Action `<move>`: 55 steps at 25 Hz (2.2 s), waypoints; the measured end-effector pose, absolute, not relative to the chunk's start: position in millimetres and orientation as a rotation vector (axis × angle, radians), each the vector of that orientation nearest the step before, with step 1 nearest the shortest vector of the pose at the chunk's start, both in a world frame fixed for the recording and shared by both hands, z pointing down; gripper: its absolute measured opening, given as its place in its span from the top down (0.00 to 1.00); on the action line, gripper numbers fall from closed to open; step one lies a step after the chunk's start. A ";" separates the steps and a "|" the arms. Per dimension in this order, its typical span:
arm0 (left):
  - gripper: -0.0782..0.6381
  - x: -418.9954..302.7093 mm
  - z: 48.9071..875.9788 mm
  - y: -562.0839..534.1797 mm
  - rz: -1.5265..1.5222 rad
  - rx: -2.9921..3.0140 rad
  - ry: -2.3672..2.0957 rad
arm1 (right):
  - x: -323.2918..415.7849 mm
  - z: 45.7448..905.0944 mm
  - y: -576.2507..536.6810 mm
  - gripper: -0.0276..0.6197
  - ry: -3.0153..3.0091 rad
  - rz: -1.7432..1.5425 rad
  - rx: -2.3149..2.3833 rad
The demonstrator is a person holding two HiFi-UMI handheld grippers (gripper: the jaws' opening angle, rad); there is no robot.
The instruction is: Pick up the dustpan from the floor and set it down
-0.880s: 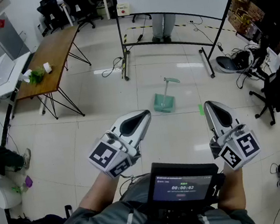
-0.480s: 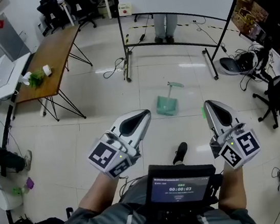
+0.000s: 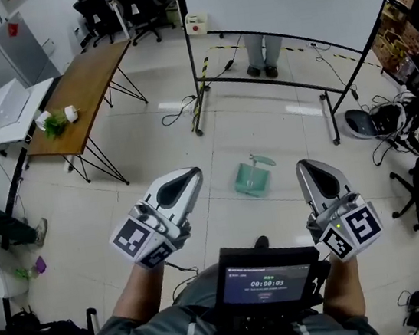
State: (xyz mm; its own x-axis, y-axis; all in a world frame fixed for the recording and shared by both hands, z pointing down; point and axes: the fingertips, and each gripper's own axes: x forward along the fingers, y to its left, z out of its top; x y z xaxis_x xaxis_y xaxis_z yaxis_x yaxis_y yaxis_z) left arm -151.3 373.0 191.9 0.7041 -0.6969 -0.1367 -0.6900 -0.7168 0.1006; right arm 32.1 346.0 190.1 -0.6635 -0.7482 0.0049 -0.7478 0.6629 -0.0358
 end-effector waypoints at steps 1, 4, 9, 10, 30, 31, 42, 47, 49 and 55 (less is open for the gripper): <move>0.86 -143.6 189.4 352.8 -0.257 2.856 -1.194 | 43.8 190.6 325.5 0.93 2.869 -0.050 -1.270; 0.86 -114.0 181.9 296.4 -0.234 2.854 -1.261 | 77.7 191.2 269.3 0.93 2.887 -0.054 -1.240; 0.86 -76.4 164.2 226.4 -0.252 2.850 -1.320 | 115.4 188.0 202.1 0.93 2.906 -0.078 -1.178; 0.86 -72.2 161.9 213.6 -0.254 2.852 -1.314 | 119.5 186.1 191.2 0.93 2.901 -0.093 -1.177; 0.86 -88.0 181.0 81.2 -0.233 2.903 -1.021 | 80.7 176.6 80.0 0.92 2.804 -0.053 -1.358; 0.86 -88.0 181.4 77.8 -0.233 2.903 -1.019 | 79.3 177.3 77.4 0.92 2.809 -0.051 -1.356; 0.86 -62.7 268.3 12.3 -0.109 2.850 -0.961 | 80.6 271.4 7.6 0.82 2.924 -0.178 -1.323; 0.86 -40.7 354.9 -26.5 0.001 2.794 -0.917 | 92.6 372.6 -33.3 0.76 3.012 -0.294 -1.316; 0.86 -31.0 395.6 -43.5 0.032 2.775 -0.911 | 95.6 417.8 -47.5 0.74 3.060 -0.315 -1.295; 0.86 -9.5 528.8 -79.0 0.162 2.677 -0.884 | 92.8 559.7 -67.3 0.60 3.280 -0.398 -1.161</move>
